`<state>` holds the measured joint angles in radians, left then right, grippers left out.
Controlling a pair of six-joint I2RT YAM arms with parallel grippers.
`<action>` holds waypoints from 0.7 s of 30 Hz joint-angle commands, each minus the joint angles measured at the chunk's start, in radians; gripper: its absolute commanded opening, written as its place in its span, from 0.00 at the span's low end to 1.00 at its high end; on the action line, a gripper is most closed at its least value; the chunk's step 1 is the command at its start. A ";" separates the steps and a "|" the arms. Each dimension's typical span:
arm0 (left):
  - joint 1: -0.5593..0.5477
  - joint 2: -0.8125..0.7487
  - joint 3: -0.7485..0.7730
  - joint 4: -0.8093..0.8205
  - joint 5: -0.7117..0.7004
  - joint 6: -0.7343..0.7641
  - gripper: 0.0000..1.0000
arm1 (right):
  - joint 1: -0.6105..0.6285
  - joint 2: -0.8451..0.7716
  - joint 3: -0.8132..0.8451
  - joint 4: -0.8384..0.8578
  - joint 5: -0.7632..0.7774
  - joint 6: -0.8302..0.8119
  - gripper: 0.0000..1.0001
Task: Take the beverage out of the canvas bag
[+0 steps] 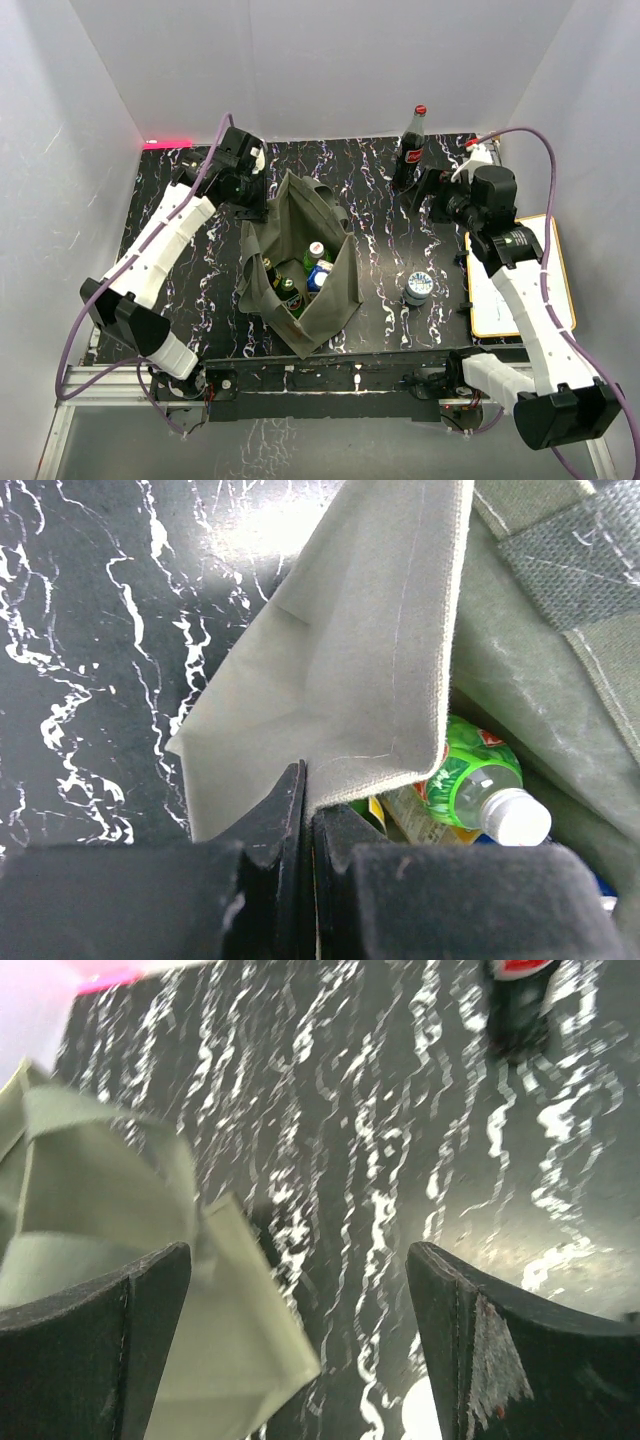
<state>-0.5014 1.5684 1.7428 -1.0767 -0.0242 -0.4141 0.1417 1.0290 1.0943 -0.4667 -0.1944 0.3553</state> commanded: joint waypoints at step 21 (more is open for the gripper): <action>-0.002 -0.040 -0.034 0.112 0.082 -0.112 0.00 | 0.603 0.394 0.676 -0.444 -0.117 -0.074 0.77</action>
<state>-0.5014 1.5169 1.6703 -1.0100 0.0448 -0.5106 0.6819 1.3899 1.7412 -0.8150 -0.4324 0.2890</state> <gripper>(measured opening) 0.018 0.799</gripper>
